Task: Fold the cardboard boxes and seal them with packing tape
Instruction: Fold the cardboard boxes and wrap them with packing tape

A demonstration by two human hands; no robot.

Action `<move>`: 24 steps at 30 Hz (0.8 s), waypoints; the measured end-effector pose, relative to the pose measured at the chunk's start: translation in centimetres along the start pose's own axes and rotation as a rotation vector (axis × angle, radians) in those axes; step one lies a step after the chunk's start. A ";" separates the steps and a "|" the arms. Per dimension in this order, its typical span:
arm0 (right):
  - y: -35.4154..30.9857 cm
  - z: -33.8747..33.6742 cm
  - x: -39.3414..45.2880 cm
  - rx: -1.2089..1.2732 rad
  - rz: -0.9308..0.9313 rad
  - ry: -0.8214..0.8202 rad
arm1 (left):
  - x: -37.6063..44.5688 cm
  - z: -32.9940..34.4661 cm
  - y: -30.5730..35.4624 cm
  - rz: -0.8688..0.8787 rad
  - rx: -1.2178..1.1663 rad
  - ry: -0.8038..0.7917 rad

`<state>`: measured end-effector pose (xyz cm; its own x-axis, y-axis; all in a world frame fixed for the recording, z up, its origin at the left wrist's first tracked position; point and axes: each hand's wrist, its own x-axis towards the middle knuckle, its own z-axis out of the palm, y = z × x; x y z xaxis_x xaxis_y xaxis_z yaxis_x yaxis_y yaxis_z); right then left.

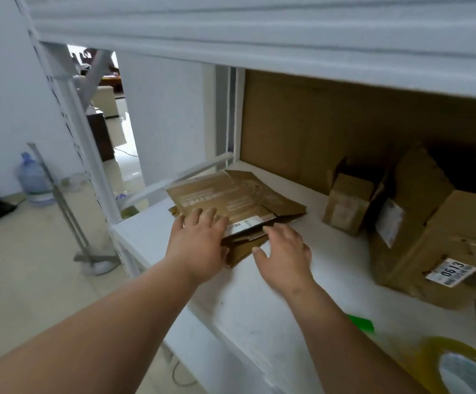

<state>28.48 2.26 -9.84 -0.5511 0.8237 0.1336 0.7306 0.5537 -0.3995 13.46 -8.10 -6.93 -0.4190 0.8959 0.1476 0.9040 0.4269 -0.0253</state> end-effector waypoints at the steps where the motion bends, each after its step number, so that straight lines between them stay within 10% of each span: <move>1: -0.2 0.3 1.0 0.011 0.009 0.001 | 1.0 0.4 -0.5 -0.010 -0.006 -0.020; 9: -1.0 1.7 3.4 0.025 0.153 0.001 | 5.0 2.5 -3.0 0.039 -0.276 0.013; 15: -4.0 2.7 2.2 0.088 0.268 0.055 | 6.9 2.4 -5.8 0.119 -0.264 -0.260; 24: -6.1 2.2 -2.4 0.249 0.399 0.204 | 6.1 -0.8 -8.2 0.103 -0.556 0.221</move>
<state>24.42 -3.35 -9.71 -0.1411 0.9858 0.0910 0.7359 0.1659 -0.6564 3.62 -6.23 -5.03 -0.3528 0.8571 0.3753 0.8733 0.1576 0.4610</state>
